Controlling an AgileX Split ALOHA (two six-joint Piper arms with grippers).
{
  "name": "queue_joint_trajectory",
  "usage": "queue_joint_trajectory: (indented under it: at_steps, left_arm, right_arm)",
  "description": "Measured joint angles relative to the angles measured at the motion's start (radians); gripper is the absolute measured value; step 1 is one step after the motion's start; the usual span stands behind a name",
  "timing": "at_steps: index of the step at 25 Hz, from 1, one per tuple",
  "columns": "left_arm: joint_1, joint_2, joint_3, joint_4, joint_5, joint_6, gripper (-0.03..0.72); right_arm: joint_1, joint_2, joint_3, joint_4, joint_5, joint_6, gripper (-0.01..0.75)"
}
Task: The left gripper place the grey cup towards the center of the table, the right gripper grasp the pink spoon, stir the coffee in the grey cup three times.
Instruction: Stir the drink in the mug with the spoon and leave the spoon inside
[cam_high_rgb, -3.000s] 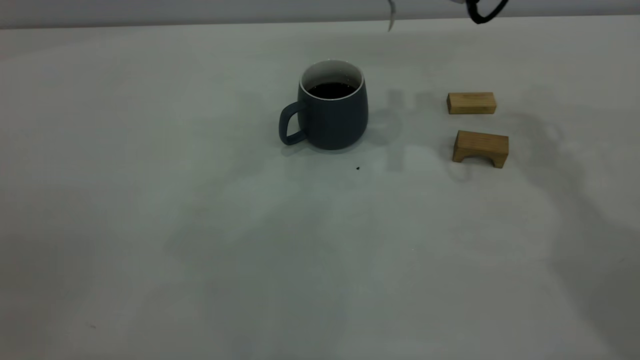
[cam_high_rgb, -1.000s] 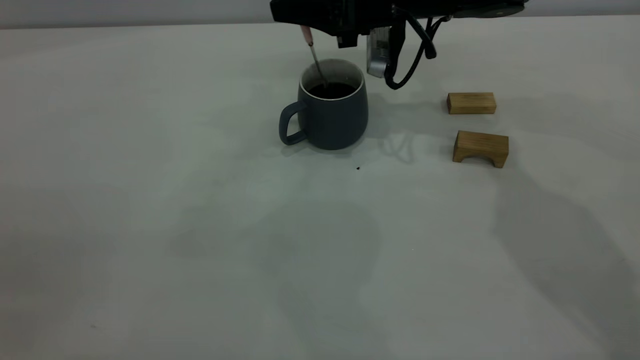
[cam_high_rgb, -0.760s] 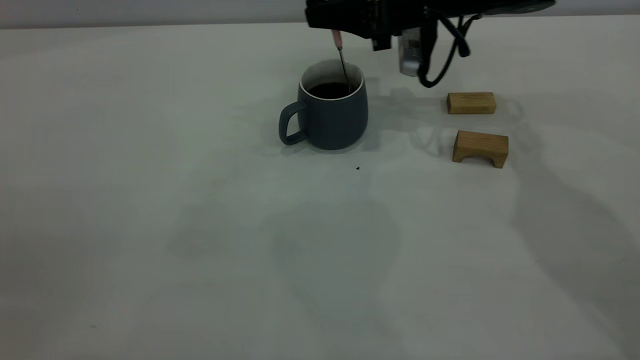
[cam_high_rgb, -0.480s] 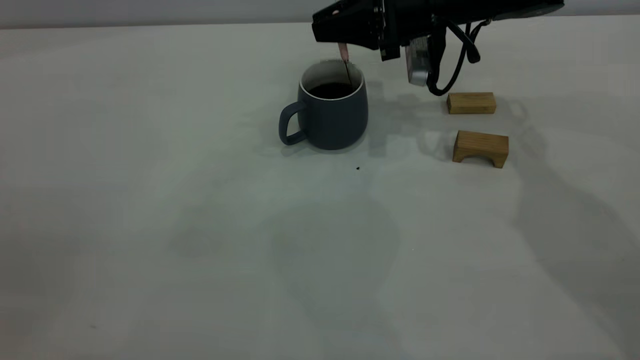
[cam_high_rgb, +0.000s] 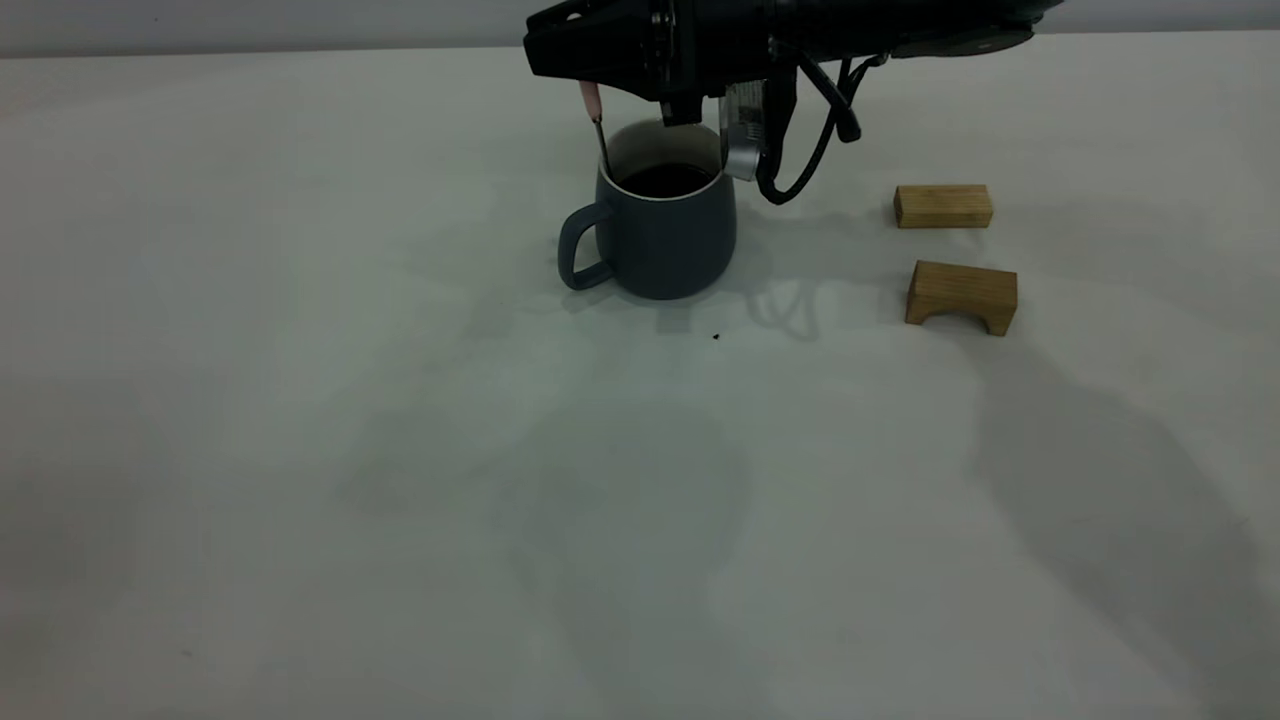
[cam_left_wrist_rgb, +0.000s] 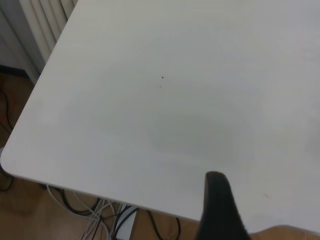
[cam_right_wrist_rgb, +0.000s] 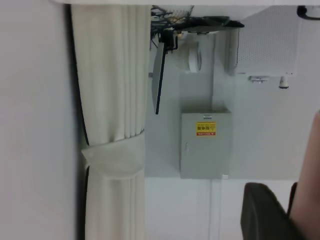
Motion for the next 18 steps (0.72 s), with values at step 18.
queue_joint_trajectory:
  at_steps: [18]
  left_arm:
    - [0.000, 0.000, 0.000, 0.000, 0.000, 0.000, 0.567]
  right_arm:
    - [-0.069, -0.020, -0.002, -0.215, 0.000, 0.157, 0.124]
